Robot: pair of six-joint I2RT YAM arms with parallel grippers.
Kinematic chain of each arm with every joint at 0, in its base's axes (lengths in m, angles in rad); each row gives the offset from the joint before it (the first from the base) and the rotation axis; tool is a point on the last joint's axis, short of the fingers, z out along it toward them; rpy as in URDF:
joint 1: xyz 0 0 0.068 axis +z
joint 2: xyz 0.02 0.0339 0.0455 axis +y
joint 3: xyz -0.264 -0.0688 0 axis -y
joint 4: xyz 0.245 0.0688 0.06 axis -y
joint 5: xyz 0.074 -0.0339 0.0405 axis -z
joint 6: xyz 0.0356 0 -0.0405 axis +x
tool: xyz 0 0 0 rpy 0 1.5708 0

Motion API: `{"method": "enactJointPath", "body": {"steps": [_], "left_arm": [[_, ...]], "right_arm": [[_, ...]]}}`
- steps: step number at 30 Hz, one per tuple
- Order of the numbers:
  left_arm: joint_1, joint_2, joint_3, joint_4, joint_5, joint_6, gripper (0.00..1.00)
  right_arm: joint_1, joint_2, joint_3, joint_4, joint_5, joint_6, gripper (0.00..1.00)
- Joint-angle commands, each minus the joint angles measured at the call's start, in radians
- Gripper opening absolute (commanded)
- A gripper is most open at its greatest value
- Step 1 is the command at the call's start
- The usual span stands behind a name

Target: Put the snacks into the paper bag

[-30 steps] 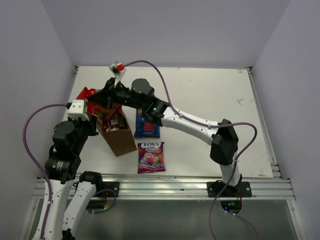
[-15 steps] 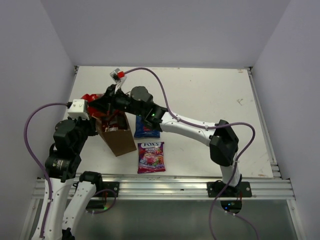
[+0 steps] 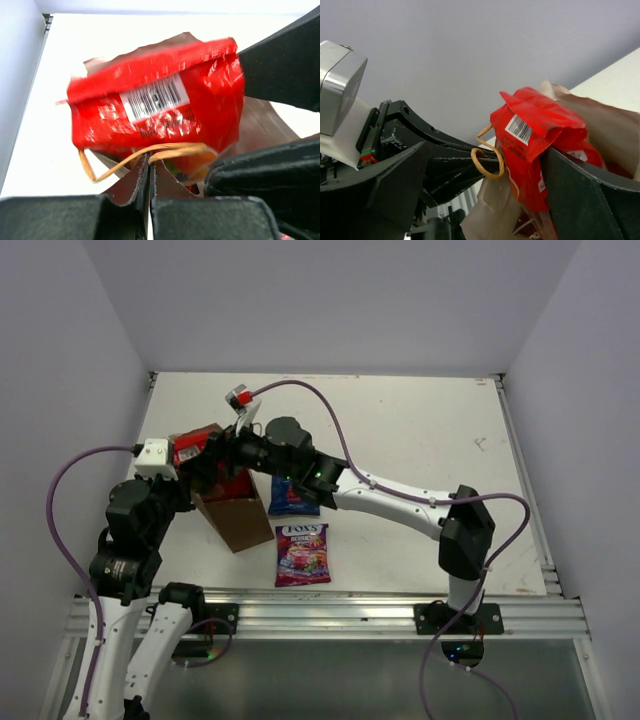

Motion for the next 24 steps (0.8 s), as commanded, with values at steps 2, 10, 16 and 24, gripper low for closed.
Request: {"method": "enactJointPath", "body": {"steps": [2,10,16,24], "left_arm": [[-0.008,0.002,0.033,0.057,0.028,0.013,0.0],[-0.008,-0.012,0.026,0.074,0.149,0.062,0.0],[-0.008,0.005,0.018,0.085,0.164,0.065,0.0],[-0.008,0.016,0.023,0.071,0.111,0.065,0.0]], "right_arm": [[0.035,-0.117,0.087,-0.128,-0.023,-0.12,0.99],[0.037,-0.356,0.115,-0.444,0.27,-0.358,0.99],[0.037,-0.505,-0.058,-0.562,0.444,-0.384,0.99],[-0.09,-0.489,-0.353,-0.558,0.557,-0.291,0.99]]}}
